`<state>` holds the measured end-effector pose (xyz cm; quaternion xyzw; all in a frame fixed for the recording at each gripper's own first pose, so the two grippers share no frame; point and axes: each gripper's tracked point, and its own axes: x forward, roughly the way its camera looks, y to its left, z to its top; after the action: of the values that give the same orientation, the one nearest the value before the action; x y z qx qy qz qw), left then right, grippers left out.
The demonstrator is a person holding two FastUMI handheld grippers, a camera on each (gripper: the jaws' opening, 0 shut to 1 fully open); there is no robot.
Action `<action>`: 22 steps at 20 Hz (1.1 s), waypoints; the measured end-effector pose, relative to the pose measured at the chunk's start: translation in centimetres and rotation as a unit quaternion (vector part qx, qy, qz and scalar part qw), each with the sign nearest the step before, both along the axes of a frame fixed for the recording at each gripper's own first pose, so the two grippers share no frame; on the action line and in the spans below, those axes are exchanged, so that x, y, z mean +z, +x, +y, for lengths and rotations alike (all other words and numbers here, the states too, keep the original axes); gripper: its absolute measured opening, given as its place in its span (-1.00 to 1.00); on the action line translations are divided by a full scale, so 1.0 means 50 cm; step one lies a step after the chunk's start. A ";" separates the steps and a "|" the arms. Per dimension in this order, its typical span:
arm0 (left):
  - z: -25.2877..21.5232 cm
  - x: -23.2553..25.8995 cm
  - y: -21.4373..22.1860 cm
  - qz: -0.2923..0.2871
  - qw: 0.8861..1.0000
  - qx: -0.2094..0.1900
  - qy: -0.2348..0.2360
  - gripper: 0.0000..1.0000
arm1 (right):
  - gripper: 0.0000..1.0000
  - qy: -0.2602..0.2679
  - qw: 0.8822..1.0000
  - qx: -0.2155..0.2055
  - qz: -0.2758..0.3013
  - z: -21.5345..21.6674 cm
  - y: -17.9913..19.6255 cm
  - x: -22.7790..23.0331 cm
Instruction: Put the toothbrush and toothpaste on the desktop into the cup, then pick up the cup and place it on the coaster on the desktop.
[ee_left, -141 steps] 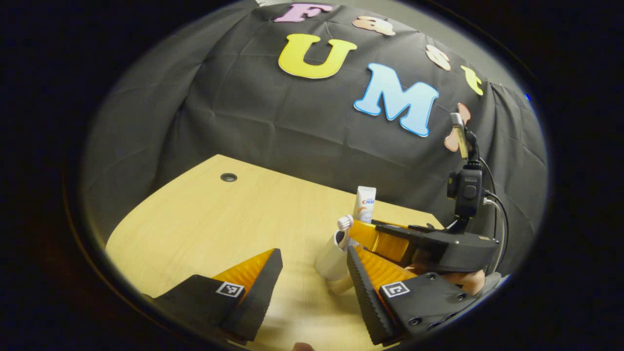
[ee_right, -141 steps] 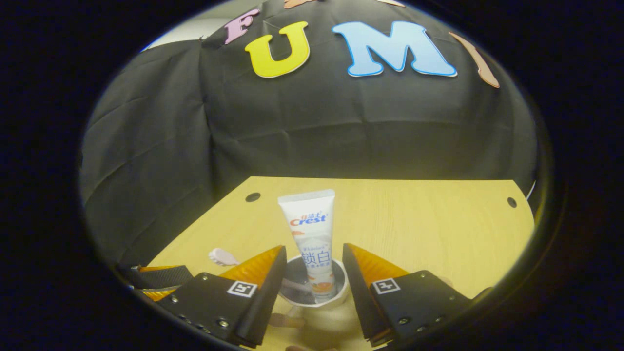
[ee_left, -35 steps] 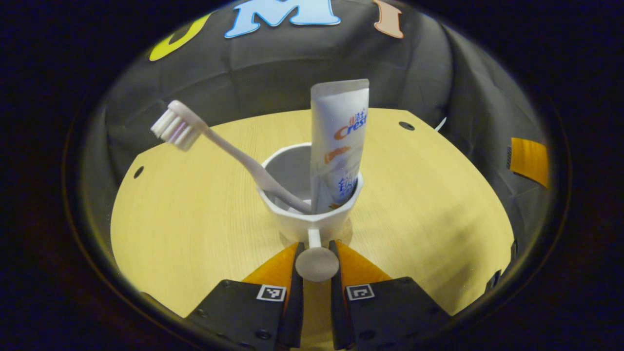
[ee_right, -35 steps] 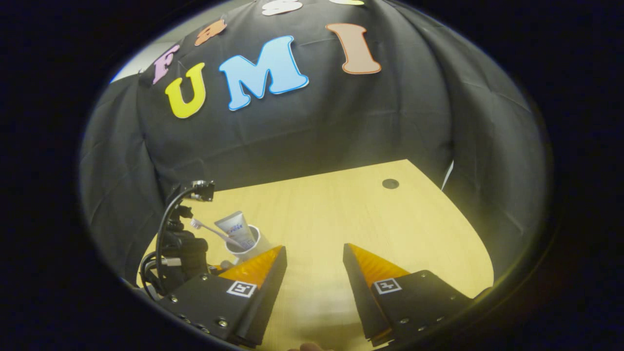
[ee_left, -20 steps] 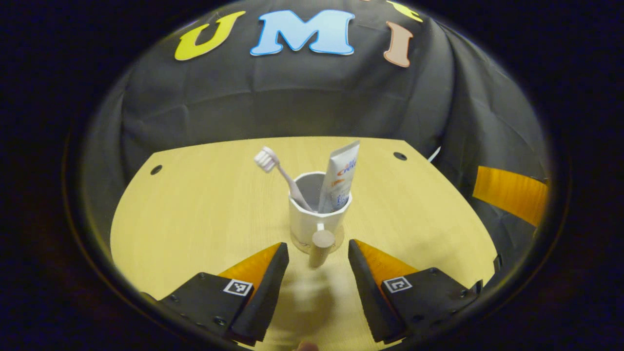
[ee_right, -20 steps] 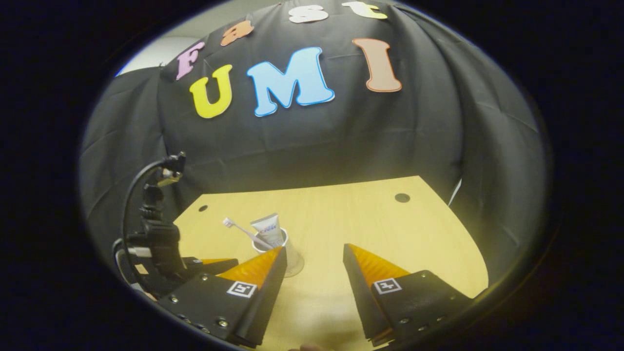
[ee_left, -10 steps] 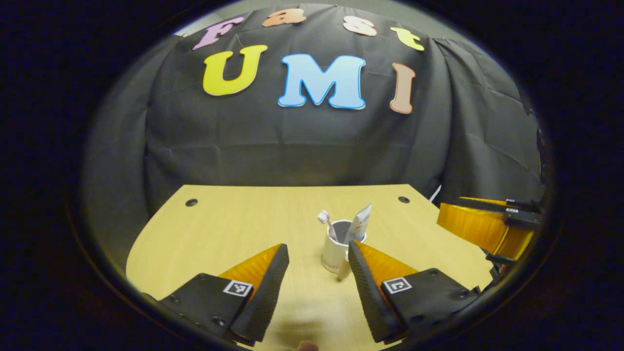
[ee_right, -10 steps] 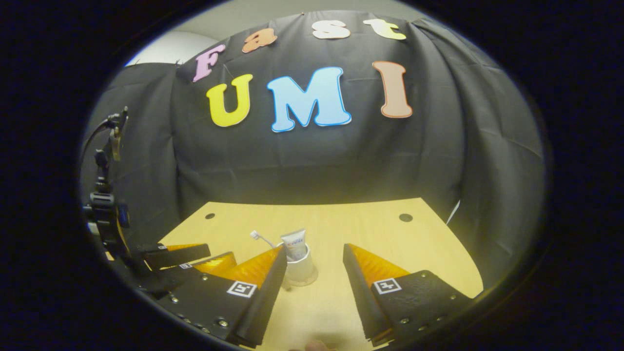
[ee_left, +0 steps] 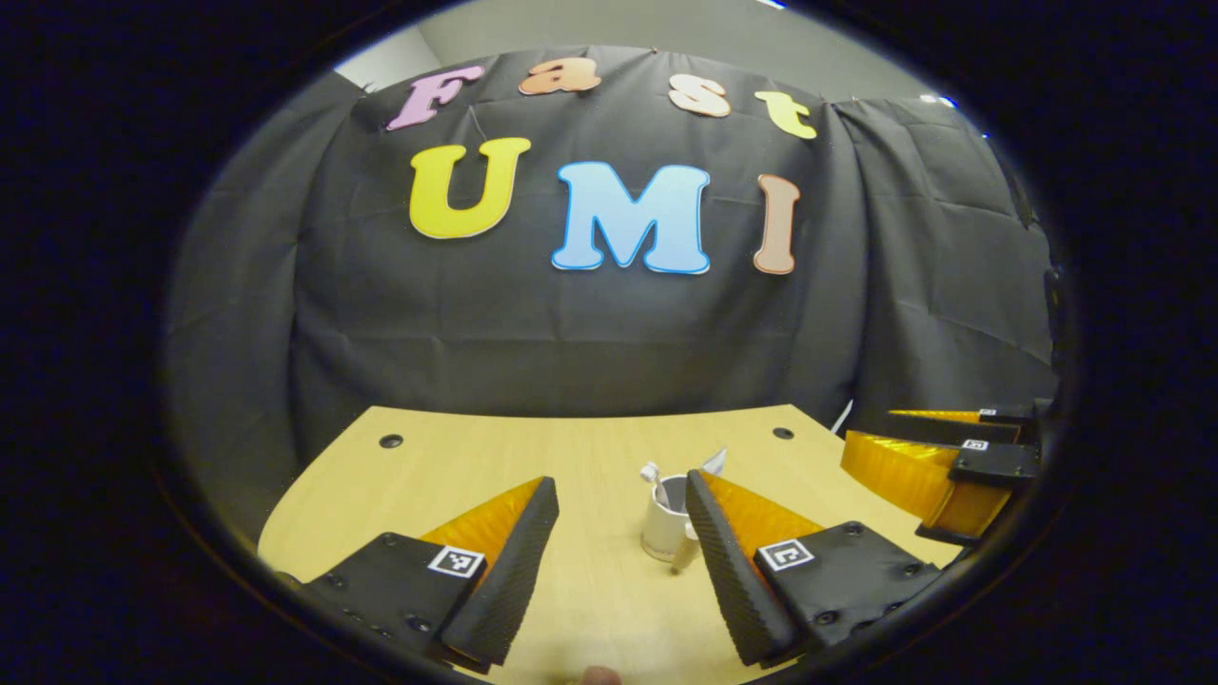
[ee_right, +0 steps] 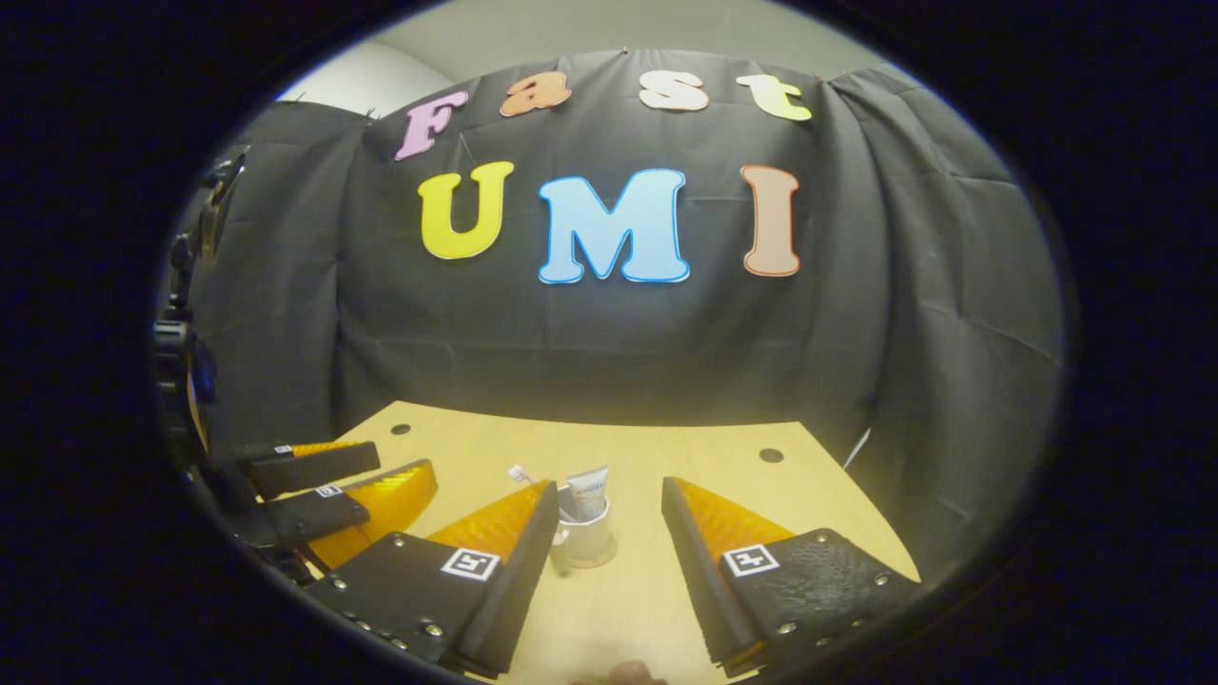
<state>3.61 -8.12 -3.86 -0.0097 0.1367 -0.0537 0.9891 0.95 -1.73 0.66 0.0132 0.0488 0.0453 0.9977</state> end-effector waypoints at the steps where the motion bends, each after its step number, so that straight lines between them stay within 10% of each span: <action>1: 0.000 0.006 -0.006 -0.007 1.000 0.001 0.008 0.78 | 0.41 0.000 1.000 -0.004 -0.001 0.003 -0.001 0.001; 22: -0.083 0.089 0.003 -0.094 0.995 0.001 0.015 0.78 | 0.41 0.021 0.995 -0.066 -0.069 -0.142 -0.037 0.080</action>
<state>3.78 -12.27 0.62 0.0104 0.0442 -0.0512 0.9977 -0.91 -8.83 4.67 0.0341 -0.0225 -0.0188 0.9990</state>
